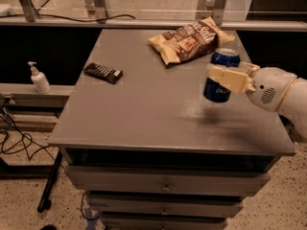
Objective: Place pepsi can upright
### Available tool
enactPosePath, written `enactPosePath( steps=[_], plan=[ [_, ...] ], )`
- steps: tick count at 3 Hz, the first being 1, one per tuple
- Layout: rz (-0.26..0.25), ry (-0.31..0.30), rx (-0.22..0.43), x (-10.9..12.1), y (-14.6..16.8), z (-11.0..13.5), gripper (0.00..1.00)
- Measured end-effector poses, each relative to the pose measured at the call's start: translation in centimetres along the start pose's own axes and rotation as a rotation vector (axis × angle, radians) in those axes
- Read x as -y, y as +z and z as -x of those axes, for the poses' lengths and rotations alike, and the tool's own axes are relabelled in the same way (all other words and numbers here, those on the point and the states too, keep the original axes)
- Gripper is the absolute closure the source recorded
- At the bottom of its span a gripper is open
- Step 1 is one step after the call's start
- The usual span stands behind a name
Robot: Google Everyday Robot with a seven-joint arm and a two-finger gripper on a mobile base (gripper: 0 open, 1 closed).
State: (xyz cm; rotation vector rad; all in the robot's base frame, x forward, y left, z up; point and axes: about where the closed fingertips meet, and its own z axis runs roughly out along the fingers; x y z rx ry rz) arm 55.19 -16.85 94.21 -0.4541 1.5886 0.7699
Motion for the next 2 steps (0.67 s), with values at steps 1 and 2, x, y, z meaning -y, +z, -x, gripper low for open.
enactPosePath(
  steps=[1, 2],
  plan=[
    [0.092, -0.07, 0.042, -0.35, -0.02, 0.12, 1.0],
    [0.258, -0.195, 0.111, -1.08, 0.29, -0.03, 1.0]
  ],
)
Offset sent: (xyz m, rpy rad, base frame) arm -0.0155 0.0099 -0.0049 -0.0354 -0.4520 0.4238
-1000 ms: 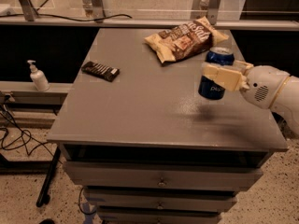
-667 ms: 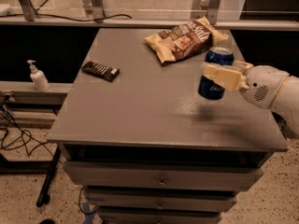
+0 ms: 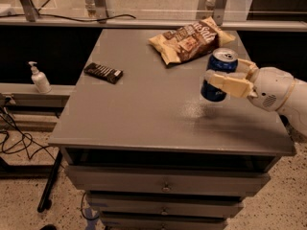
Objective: Place pepsi can upright
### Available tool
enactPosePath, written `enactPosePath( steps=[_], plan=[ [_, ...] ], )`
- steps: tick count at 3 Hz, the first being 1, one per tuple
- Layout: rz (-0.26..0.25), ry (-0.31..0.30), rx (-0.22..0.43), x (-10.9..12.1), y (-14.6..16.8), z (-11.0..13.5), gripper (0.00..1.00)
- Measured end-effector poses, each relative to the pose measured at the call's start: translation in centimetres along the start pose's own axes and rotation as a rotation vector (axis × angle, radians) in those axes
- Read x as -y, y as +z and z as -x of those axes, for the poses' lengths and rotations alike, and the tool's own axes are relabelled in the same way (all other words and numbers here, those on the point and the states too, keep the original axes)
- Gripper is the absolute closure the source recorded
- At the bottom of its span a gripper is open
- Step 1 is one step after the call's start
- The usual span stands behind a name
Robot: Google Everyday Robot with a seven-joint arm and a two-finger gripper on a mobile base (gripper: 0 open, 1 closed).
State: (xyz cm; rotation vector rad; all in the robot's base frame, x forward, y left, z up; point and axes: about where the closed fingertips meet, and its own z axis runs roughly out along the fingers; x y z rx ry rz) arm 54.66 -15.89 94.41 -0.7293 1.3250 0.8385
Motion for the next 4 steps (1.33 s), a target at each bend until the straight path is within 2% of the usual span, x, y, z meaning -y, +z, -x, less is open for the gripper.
enactPosePath(
  steps=[1, 2, 3, 4],
  plan=[
    [0.138, -0.128, 0.0, -1.0, 0.2, -0.1, 1.0],
    [0.226, -0.216, -0.051, -1.7, -0.3, -0.9, 1.0],
    [0.273, -0.235, -0.091, -2.2, -0.9, -2.8, 1.0],
    [0.305, -0.192, -0.118, -2.7, -0.9, -4.2, 0.82]
  ],
)
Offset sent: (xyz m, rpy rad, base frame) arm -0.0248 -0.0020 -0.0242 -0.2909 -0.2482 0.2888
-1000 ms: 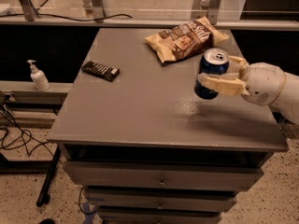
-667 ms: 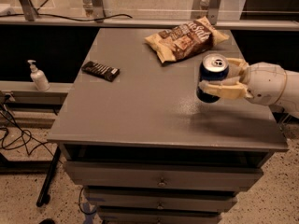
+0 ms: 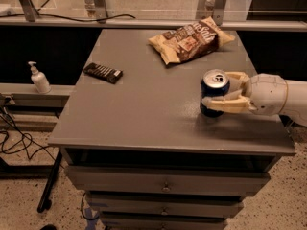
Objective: Place pepsi can upright
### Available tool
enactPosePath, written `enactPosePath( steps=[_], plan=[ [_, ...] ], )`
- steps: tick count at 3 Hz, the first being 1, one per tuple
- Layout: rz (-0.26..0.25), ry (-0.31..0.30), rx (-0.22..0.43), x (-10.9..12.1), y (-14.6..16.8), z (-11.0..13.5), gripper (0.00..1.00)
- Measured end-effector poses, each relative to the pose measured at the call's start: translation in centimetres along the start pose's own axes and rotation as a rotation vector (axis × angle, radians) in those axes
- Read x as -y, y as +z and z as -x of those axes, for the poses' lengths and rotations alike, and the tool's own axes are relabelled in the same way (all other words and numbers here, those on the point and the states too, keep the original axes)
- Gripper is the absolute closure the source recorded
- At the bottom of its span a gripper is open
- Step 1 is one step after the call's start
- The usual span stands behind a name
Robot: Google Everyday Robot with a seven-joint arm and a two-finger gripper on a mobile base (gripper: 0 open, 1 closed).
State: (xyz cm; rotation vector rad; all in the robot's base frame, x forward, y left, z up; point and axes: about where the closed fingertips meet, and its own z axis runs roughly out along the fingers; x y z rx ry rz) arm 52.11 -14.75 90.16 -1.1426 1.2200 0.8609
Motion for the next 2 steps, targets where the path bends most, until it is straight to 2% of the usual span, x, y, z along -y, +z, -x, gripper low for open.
enactPosePath(
  steps=[2],
  plan=[
    [0.026, 0.066, -0.025, -0.4, 0.35, -1.06, 0.35]
  ],
)
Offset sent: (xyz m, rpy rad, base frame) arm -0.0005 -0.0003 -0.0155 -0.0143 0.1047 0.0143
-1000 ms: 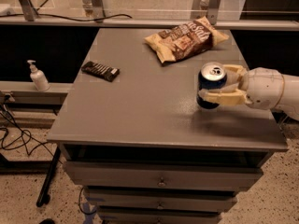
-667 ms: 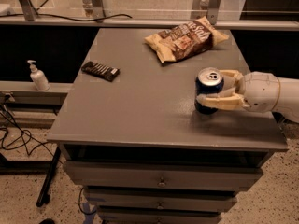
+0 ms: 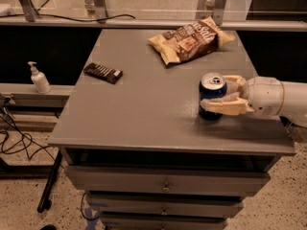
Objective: Place pepsi can upright
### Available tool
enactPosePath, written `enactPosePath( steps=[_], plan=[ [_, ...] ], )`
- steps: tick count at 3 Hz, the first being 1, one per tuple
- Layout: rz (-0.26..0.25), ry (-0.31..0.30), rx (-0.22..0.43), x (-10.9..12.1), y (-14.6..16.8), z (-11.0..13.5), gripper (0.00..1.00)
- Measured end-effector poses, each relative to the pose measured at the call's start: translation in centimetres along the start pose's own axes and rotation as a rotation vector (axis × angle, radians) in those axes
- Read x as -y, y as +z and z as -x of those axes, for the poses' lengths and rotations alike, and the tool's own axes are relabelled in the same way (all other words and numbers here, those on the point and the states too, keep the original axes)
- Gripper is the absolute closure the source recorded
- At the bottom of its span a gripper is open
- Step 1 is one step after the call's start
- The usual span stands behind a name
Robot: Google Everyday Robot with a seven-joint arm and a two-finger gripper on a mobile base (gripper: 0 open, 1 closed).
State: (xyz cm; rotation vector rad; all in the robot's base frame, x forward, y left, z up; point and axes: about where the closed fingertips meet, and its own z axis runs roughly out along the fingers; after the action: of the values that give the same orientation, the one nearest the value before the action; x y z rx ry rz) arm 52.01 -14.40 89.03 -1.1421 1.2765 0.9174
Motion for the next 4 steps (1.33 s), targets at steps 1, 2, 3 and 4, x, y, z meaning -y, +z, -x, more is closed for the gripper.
enactPosePath(
  steps=[1, 2, 3, 4],
  plan=[
    [-0.002, 0.011, -0.006, 0.0, 0.1, -0.1, 0.12],
    [-0.009, 0.017, -0.012, 0.0, 0.0, -0.3, 0.0],
    [-0.023, 0.014, -0.016, 0.1, -0.2, -0.2, 0.0],
    [-0.083, -0.021, -0.02, 1.6, -2.6, 1.7, 0.0]
  ],
)
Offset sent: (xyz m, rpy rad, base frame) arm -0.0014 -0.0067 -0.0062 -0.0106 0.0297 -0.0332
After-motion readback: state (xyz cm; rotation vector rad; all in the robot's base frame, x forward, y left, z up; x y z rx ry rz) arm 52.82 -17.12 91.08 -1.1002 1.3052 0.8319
